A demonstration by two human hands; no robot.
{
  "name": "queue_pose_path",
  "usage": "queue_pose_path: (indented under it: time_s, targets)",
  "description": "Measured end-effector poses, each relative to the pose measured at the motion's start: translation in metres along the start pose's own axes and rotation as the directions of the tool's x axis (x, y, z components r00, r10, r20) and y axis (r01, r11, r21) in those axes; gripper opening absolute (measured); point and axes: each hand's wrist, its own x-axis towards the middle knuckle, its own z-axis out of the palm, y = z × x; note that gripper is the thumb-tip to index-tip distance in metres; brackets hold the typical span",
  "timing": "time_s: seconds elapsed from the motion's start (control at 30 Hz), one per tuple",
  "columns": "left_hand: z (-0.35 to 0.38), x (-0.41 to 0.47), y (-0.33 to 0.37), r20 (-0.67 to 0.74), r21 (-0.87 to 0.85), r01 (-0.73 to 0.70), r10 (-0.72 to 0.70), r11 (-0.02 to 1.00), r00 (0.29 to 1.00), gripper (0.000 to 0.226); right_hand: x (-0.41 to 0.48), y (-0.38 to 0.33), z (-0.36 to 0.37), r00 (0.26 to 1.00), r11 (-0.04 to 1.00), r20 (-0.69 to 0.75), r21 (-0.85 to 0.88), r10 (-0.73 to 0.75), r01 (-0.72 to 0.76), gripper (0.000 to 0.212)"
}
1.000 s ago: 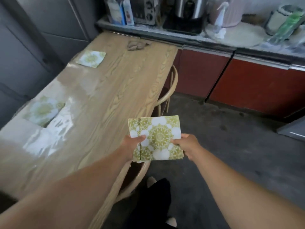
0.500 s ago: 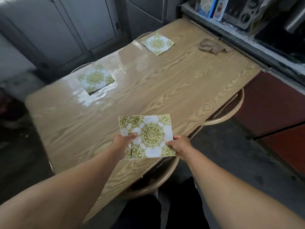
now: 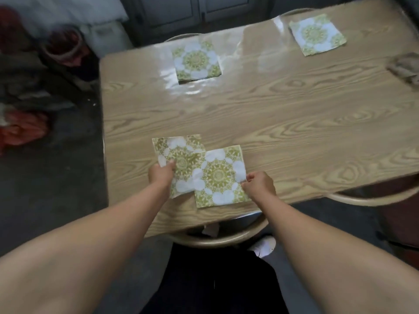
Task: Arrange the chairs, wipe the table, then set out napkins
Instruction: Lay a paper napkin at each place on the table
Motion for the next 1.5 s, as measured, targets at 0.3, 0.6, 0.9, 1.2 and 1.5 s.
queue_pose_path:
  time_s: [0.3, 0.6, 0.9, 1.2, 1.5]
  targets:
    - [-0.009, 0.005, 0.010, -0.208, -0.008, -0.125, 0.121, 0.992, 0.971, 0.013, -0.007, 0.001, 0.004, 0.999, 0.991, -0.020, -0.131, -0.039, 0.036, 0.012]
    - [-0.010, -0.002, 0.020, -0.195, -0.042, -0.175, 0.164, 0.984, 0.967, 0.016, -0.012, 0.002, 0.010, 0.999, 0.998, -0.012, -0.051, -0.045, 0.044, 0.017]
    - [-0.011, -0.007, 0.024, -0.165, -0.067, -0.191, 0.178, 0.979, 0.970, 0.022, -0.008, -0.001, 0.020, 0.997, 0.996, -0.063, -0.078, -0.037, 0.032, 0.014]
    - [-0.010, -0.001, 0.030, -0.170, -0.077, -0.227, 0.211, 0.971, 0.963, 0.021, 0.000, -0.002, 0.023, 0.993, 0.997, -0.113, -0.070, -0.038, 0.030, 0.015]
    - [0.007, -0.004, 0.043, -0.202, -0.114, -0.296, 0.270, 0.948, 0.941, 0.018, 0.000, -0.001, 0.016, 0.986, 0.993, -0.146, -0.095, -0.076, 0.063, 0.024]
